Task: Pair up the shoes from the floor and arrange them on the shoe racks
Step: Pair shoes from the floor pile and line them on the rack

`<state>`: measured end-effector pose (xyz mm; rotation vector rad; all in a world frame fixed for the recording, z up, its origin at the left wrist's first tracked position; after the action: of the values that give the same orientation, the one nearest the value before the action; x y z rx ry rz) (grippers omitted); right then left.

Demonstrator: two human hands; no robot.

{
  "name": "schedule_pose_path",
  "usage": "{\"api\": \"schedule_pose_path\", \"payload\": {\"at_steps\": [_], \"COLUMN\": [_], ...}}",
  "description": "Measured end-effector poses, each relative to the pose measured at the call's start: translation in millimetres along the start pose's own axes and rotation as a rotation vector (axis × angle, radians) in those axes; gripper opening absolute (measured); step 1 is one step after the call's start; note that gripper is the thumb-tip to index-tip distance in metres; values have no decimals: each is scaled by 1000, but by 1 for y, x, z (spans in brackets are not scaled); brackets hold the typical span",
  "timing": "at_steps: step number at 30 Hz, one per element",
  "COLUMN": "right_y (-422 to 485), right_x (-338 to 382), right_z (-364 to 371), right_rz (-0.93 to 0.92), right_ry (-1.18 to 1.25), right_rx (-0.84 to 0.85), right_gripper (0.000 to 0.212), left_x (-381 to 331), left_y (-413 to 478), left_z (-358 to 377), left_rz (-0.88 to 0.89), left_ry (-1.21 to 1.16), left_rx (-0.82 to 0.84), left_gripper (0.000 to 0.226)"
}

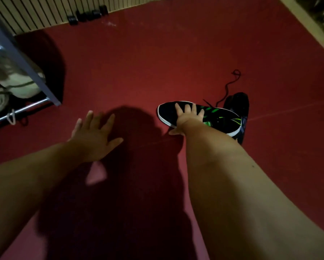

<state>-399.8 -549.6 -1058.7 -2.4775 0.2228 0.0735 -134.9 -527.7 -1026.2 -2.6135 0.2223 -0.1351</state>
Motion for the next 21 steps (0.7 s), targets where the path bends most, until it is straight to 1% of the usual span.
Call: {"api": "schedule_pose_path", "payload": {"at_steps": [2, 6, 11, 13, 16, 18, 21], "right_y": [3, 10, 13, 13, 13, 9, -1], "right_x": [-1, -2, 0, -4, -1, 4, 23], "right_z": [3, -5, 2, -5, -14, -14, -11], "right_rz": [0, 10, 20, 38, 46, 15, -97], "right_ry": [9, -7, 94, 44, -43, -77, -107], "right_rx": [-13, -115, -128, -171, -153, -167, -161], "right_gripper": [112, 113, 114, 120, 122, 122, 119], "left_x": [6, 22, 19, 16, 23, 34, 57], "left_y": [0, 0, -1, -2, -7, -13, -29], "left_z": [5, 12, 16, 16, 20, 24, 36], "left_rz": [-9, -60, -42, -8, -3, -41, -108], "left_ry": [17, 51, 64, 107, 144, 116, 21], "left_rx": [32, 85, 89, 78, 87, 103, 130], "left_gripper": [77, 78, 78, 78, 77, 76, 75]}}
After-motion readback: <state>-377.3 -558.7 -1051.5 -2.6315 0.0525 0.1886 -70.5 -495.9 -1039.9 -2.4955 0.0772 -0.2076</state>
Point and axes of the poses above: each hand's wrist, its own y-axis towards the middle knuckle, its own z-axis out of the palm, x = y × z, the point moved 3 cm from there along y, towards the middle knuckle, and after that the axes turned 9 degrees about -z, right-handed, at the moved point
